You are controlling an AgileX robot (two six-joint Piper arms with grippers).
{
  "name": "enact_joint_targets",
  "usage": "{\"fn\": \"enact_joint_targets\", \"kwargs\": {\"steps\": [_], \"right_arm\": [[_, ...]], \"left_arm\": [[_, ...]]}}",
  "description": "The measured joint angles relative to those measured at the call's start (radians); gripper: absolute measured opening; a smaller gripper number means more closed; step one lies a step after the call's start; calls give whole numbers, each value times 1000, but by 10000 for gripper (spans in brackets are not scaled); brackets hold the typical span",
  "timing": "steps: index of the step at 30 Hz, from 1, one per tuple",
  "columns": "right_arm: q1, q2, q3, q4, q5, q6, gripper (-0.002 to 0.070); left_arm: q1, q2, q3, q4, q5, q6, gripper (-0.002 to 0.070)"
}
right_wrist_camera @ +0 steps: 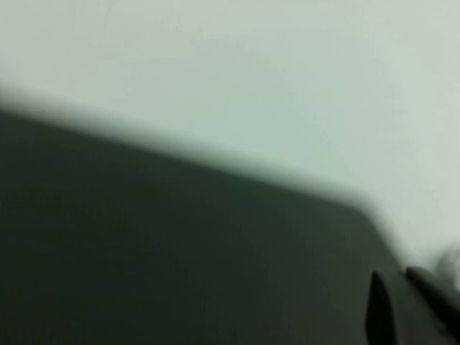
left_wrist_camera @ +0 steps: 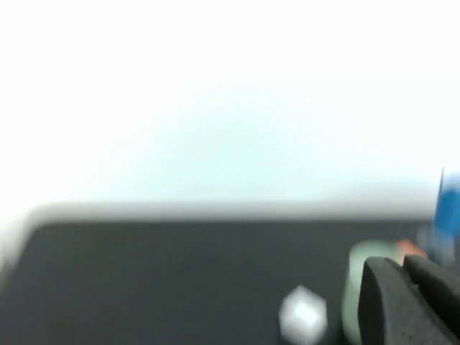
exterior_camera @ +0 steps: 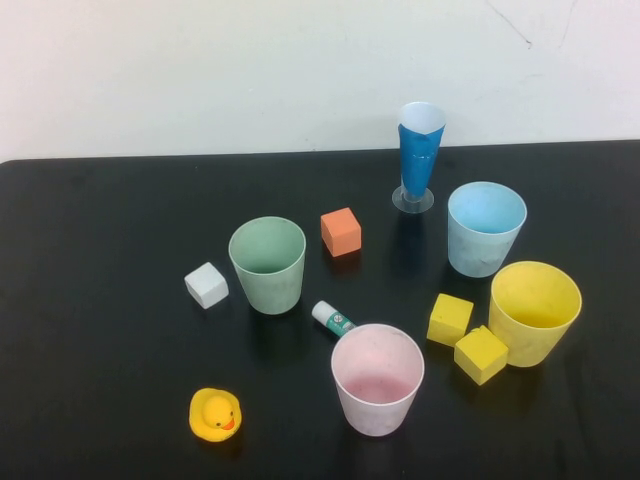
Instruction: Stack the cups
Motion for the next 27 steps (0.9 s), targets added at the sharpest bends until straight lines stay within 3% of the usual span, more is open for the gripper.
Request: {"fn": "enact_joint_targets", "kwargs": {"steps": [5,12,15,20,23,27], "right_arm": [[0,168,-4,237,166,-265,-3],[0,322,-4,592,210,-603,-3],[0,351,-4,680,208,-707,-3],[0,361,27,768,153,-784,-3],[0,361,41,790,131,-801,-3],[0,361,41,798,120,-805,-3]], "left_arm": [[0,247,-54,-114,199,39,0],[0,561,-110,-474,308,359,0],[0,677,-172,-556,312,438,0],[0,850,-319,-583,337,469,0],[-44,923,-413,-560,366,473,0],[-151,1010,-526,-364,326,433,0]]}}
